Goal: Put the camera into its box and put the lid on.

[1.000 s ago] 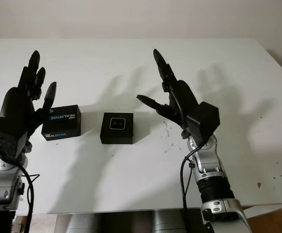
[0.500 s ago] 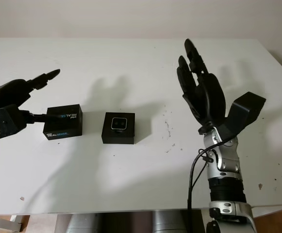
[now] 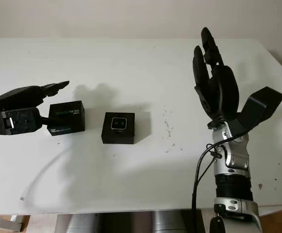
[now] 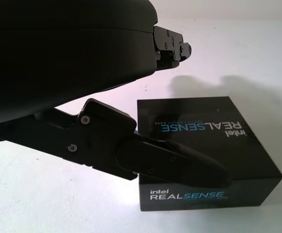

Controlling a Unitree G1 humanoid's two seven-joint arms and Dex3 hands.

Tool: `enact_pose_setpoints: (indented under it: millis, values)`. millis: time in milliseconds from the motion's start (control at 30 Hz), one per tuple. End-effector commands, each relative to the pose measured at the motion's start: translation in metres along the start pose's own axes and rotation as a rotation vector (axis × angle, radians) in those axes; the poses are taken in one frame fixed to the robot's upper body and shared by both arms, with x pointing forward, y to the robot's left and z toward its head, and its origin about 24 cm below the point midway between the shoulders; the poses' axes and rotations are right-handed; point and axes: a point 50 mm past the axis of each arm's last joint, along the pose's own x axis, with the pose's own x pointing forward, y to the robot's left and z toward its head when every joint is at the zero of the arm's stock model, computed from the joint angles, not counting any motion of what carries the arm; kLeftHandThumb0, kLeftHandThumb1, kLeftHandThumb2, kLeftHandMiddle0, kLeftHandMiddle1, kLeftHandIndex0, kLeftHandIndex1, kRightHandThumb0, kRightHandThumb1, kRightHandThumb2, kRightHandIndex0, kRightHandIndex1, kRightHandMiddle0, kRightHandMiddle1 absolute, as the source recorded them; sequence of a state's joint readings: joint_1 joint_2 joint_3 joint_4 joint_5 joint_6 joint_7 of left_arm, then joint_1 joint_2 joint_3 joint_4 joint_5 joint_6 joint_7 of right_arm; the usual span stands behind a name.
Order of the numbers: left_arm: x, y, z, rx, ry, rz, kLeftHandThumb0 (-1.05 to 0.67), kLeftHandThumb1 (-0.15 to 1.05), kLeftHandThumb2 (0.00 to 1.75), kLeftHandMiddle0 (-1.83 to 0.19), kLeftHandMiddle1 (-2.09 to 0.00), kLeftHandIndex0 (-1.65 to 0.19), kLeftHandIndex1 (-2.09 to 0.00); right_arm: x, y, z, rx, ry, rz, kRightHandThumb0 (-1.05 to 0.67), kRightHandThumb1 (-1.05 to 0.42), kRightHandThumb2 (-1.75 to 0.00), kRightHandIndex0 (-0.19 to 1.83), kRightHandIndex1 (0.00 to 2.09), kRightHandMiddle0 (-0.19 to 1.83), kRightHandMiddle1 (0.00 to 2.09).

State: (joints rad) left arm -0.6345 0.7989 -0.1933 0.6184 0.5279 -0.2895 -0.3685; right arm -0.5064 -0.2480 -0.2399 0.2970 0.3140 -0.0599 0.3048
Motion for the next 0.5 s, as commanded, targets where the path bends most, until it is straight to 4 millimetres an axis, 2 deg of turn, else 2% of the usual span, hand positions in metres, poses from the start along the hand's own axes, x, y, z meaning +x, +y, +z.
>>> enact_pose_setpoints:
  millis: [0, 333, 467]
  values:
    - [0.004, -0.013, 0.004, 0.01, -0.014, -0.048, -0.79, 0.87, 0.06, 0.0, -0.06, 0.03, -0.05, -0.001, -0.003, 0.007, -0.025, -0.017, -0.017, -0.71, -1.05, -0.35, -0.09, 0.06, -0.06, 0.06]
    - [-0.003, -0.011, 0.011, 0.0, -0.068, -0.078, -0.76, 0.81, 0.04, -0.09, -0.07, -0.05, -0.08, -0.003, -0.005, 0.003, -0.038, 0.006, -0.036, -0.69, -1.05, -0.38, -0.1, 0.05, -0.07, 0.05]
    - [-0.009, -0.002, 0.017, -0.023, -0.099, -0.087, -0.87, 0.85, 0.06, -0.03, -0.04, 0.0, -0.05, -0.003, -0.004, 0.001, -0.051, 0.015, -0.038, -0.7, -1.05, -0.38, -0.09, 0.05, -0.06, 0.05]
